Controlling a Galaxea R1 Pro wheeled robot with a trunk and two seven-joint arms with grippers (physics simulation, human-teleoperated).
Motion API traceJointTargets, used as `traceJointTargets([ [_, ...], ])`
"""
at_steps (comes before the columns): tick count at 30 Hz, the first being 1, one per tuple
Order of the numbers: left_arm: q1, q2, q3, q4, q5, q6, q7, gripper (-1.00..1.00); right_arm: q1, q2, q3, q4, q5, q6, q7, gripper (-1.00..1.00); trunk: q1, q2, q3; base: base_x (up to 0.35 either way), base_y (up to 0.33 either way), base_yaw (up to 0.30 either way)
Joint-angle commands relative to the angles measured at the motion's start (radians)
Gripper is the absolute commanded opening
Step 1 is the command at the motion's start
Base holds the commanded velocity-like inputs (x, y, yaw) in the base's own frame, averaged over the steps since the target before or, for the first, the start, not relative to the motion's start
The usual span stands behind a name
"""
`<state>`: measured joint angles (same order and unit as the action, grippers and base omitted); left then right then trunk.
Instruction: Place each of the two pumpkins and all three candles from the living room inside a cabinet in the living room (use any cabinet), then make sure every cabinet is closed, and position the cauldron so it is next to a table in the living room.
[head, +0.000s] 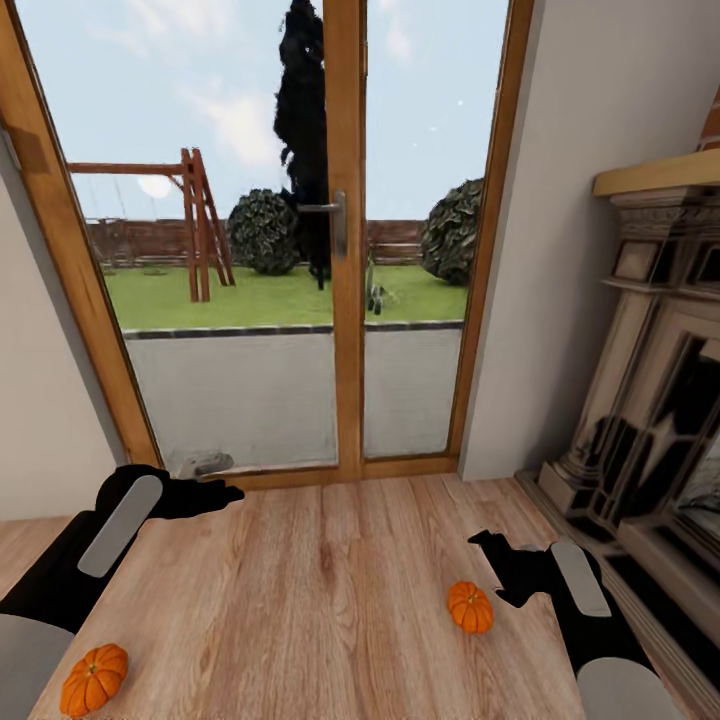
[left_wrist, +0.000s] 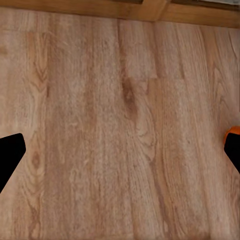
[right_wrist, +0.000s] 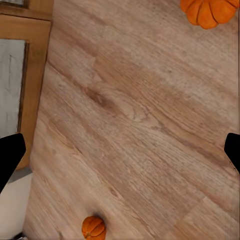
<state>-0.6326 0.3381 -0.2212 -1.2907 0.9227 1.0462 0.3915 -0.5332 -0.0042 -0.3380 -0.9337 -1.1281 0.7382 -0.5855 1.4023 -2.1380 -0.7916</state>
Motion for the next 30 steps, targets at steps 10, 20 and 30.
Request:
traceJointTargets([
  [10, -0.001, -0.001, -0.009, -0.007, 0.043, 0.001, 0.010, 1.00, 0.038, -0.036, 0.005, 0.039, -0.004, -0.019, 0.085, 1.00, 0.038, -0.071, -0.032, 0.000, 0.000, 0.000],
  [20, -0.001, 0.001, -0.003, -0.026, 0.047, 0.001, 0.010, 1.00, 0.072, -0.040, 0.013, 0.041, 0.000, -0.058, 0.158, 1.00, 0.077, -0.141, -0.064, 0.000, 0.000, 0.000],
  [30, -0.001, 0.000, -0.004, -0.028, 0.047, 0.001, 0.010, 1.00, 0.095, -0.043, 0.026, 0.041, 0.003, -0.060, 0.202, 1.00, 0.115, -0.211, -0.095, 0.000, 0.000, 0.000],
])
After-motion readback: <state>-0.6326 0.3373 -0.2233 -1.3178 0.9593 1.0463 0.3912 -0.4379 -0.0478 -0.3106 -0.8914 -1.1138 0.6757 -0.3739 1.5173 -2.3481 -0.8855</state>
